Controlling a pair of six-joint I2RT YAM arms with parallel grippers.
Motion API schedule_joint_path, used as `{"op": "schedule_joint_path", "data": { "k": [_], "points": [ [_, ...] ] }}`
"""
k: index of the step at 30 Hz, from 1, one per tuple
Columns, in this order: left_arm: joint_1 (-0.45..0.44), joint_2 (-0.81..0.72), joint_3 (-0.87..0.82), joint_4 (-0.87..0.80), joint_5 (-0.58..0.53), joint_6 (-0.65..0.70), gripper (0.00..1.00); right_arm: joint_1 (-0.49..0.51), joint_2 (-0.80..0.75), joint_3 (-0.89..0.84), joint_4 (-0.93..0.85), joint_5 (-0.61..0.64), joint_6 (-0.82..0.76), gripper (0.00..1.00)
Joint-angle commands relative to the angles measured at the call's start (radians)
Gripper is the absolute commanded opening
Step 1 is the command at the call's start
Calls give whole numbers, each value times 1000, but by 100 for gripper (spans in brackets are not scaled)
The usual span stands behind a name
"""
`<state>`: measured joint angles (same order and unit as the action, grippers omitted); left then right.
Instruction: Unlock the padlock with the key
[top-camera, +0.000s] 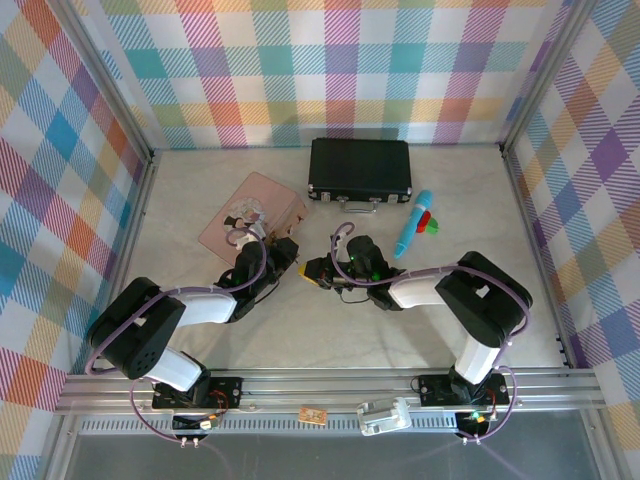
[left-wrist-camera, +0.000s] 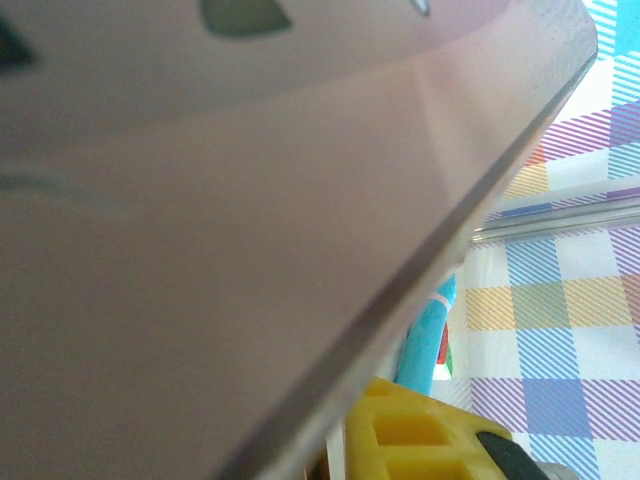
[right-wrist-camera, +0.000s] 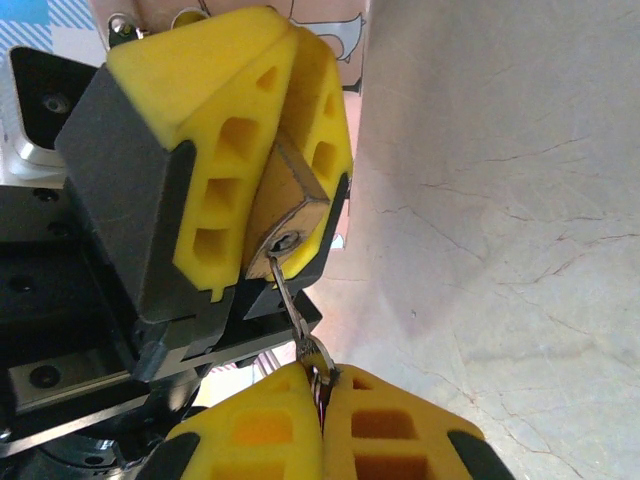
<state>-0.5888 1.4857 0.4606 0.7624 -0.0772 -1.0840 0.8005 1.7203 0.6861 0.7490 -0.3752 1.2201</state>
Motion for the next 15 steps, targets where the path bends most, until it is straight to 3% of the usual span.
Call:
{"op": "schedule_joint_path", "data": {
  "k": [1,15],
  "points": [
    [-18,-7,-1,76,-4,-12,0,8,-19,-9,38,7,5,0],
    [-32,-21,0,68,0,-19,0,8,28,33,55,29,-23,0]
  ]
}}
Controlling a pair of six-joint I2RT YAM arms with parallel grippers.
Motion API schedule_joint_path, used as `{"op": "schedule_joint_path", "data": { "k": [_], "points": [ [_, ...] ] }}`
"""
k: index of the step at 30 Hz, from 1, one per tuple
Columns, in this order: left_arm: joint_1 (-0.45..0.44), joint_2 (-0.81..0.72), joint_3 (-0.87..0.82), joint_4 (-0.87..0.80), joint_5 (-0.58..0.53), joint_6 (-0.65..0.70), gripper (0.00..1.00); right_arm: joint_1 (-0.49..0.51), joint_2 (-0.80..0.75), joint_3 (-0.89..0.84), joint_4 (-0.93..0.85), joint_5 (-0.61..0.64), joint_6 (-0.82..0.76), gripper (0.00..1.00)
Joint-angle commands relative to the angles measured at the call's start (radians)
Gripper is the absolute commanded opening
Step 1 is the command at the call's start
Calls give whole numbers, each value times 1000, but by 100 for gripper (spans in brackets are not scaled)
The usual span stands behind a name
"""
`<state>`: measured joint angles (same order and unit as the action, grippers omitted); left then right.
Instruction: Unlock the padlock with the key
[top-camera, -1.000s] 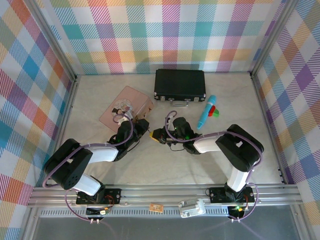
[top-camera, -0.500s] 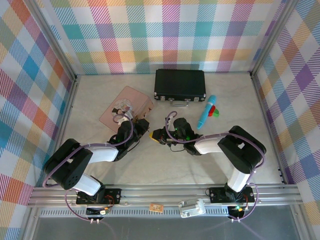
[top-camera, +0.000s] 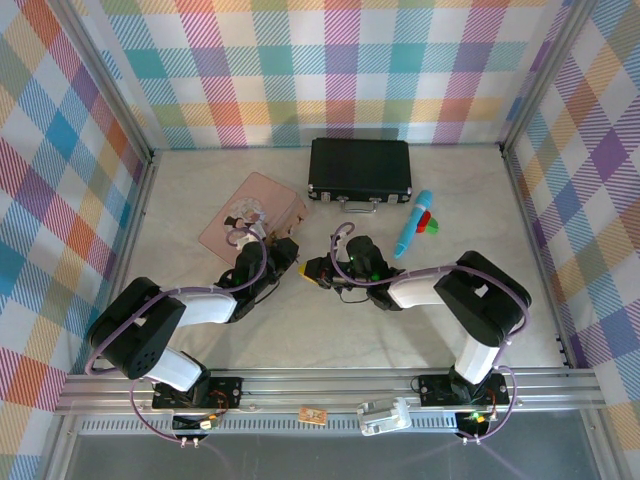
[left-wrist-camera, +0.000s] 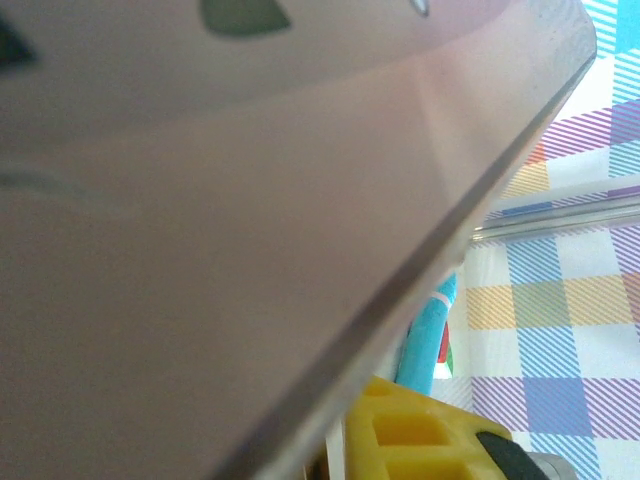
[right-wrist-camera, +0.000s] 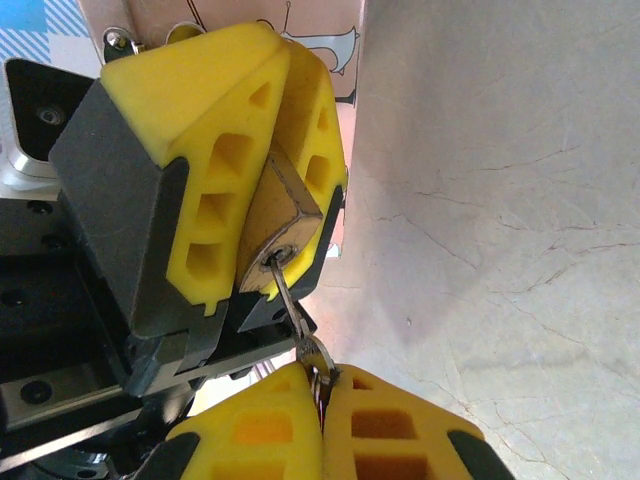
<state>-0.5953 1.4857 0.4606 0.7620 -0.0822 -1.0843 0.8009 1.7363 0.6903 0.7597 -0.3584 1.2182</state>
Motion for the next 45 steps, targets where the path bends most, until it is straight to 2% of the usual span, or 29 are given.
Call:
{"op": "schedule_joint_path", "data": {
  "k": [1,13,14,17,18,25,30,34,40,45],
  "points": [
    [-27,-21,-2,65,4,-19,0,8,9,31,41,15,-25,0],
    [-37,19,-11,117,7,-33,0,-27,-70,69,9,-2,12,0],
    [-37,26,-14,126,7,-42,0,-30,-83,78,-5,-10,-33,0],
    [-41,38,-4,114,2,-58,0,-20,-127,156,-254,10,-238,0],
    [-44,38,-1,107,1,-60,0,-21,-131,167,-285,10,-273,0],
    [-44,25,10,86,-5,-73,0,-22,-85,204,-376,-6,-363,0],
    [-44,-1,22,39,-6,-87,0,-19,-96,262,-529,33,-506,0],
    [-44,-11,30,34,-11,-95,0,-16,-96,276,-585,60,-555,0],
    [-45,1,38,53,-13,-104,0,-12,-78,234,-497,42,-476,0],
    [-47,27,25,121,-7,-99,0,-43,-55,190,-315,-45,-190,0]
  ]
}}
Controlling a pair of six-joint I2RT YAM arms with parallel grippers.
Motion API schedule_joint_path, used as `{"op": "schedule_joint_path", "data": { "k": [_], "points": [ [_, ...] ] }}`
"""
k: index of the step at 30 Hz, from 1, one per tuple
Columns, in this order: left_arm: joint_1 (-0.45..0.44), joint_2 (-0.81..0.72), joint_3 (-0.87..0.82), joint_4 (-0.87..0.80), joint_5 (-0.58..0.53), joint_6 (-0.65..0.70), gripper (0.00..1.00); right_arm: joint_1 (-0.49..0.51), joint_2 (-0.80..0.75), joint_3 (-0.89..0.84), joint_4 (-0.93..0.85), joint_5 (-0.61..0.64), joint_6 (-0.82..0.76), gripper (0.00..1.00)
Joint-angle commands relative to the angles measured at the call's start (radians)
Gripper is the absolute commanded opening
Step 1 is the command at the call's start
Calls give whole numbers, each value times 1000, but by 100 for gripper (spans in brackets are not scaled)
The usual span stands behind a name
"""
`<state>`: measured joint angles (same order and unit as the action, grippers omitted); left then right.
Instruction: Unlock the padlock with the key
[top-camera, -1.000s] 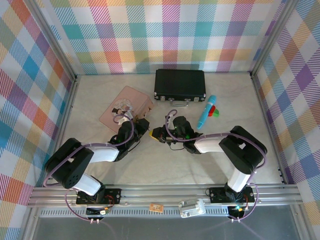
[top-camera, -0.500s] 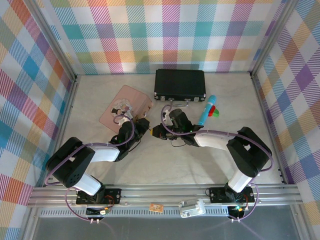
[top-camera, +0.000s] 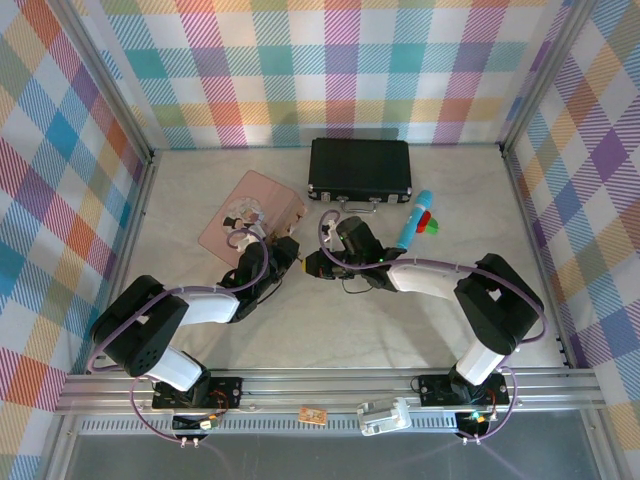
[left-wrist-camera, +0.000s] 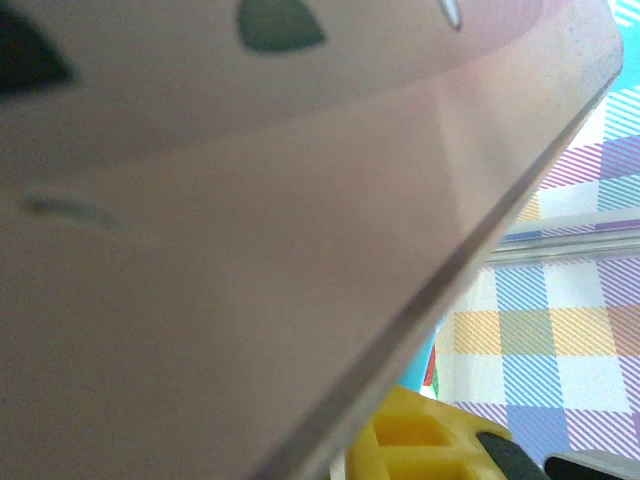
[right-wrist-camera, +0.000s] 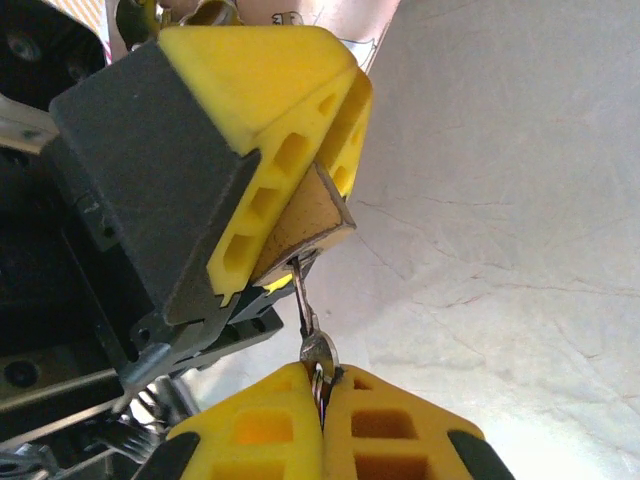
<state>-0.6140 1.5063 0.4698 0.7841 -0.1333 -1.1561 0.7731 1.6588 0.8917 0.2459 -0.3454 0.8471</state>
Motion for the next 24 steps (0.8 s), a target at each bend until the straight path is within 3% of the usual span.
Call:
{"op": "schedule_joint_path", "data": {
  "k": [1,6,12,21,24],
  "points": [
    [-29,10,14,108,46,-25,0,-23,29,-21,243,-73,235,0],
    [-29,34,1,180,65,-16,0,-64,80,-87,496,-121,485,0],
    [-28,47,0,210,96,2,0,-94,145,-110,673,-157,621,0],
    [-29,60,-3,204,155,26,0,-144,100,-71,456,-180,339,0],
    [-29,77,0,217,171,27,0,-153,114,-41,413,-179,314,0]
  ]
}}
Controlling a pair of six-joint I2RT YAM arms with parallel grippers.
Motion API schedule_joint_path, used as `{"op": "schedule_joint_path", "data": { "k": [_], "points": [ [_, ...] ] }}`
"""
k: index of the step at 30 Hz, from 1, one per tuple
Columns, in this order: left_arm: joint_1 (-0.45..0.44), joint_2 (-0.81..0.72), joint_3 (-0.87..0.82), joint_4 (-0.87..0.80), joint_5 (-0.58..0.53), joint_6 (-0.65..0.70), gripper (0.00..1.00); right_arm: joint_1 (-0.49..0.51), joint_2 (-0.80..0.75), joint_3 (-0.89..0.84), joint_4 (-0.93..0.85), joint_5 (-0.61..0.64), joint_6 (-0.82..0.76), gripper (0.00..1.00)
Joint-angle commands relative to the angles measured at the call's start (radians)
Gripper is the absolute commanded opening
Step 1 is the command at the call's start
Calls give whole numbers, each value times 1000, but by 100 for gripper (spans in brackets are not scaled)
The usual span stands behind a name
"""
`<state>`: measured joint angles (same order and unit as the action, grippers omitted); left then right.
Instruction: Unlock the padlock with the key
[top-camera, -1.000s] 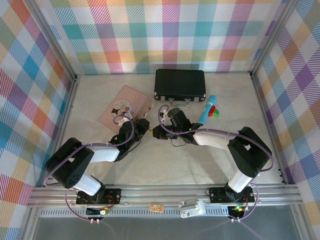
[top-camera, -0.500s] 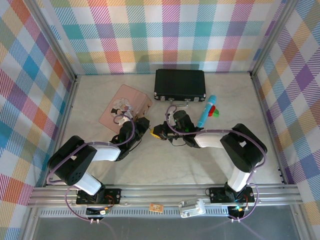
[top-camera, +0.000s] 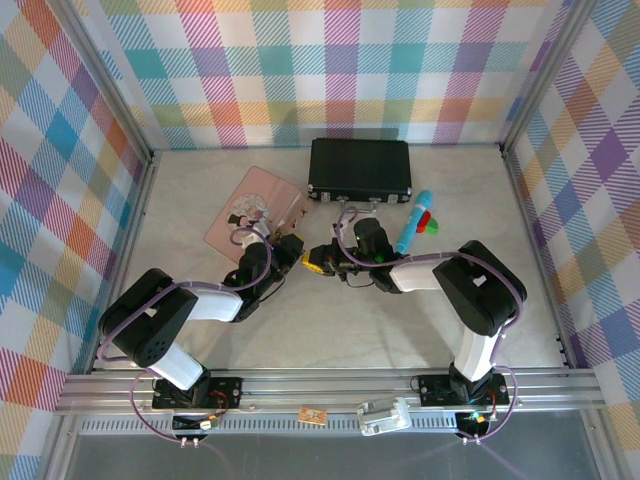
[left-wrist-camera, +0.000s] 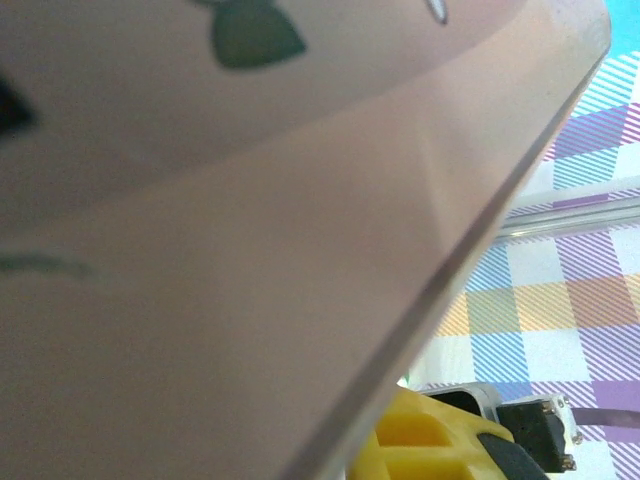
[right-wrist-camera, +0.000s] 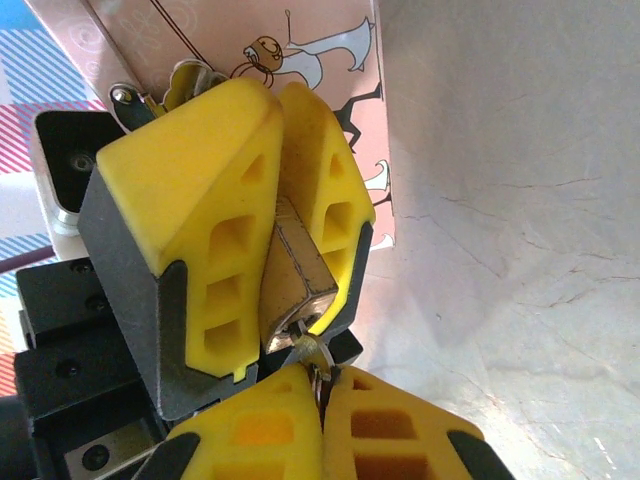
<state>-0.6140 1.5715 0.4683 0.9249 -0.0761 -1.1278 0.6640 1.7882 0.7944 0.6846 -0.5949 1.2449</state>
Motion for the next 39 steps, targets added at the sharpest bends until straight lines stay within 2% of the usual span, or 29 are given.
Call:
{"op": "schedule_joint_path", "data": {
  "k": [1,7,11,15,17,24,27,30,35,39],
  "points": [
    [-28,15,3,80,117,0,0,-49,-6,59,-18,67,-72,0],
    [-26,-7,3,37,139,28,0,-87,50,91,59,54,17,0],
    [-18,-65,-10,-29,163,58,0,-130,121,134,185,-41,126,0],
    [-9,-121,-9,-115,154,90,0,-136,135,170,137,-72,111,0],
    [-7,-135,-8,-141,119,91,0,-128,130,164,140,-66,110,0],
    [-4,-148,14,-292,-127,66,0,-114,74,96,62,-26,25,0],
    [-4,-133,41,-313,-175,69,0,-109,74,62,104,-17,22,0],
    [-4,-111,62,-342,-211,52,0,-104,69,53,113,-9,0,10],
    [-4,-94,62,-342,-268,17,0,-105,21,23,73,4,-31,35],
    [-3,-78,77,-333,-271,14,0,-106,-40,-8,-15,16,-90,44]
  ]
}}
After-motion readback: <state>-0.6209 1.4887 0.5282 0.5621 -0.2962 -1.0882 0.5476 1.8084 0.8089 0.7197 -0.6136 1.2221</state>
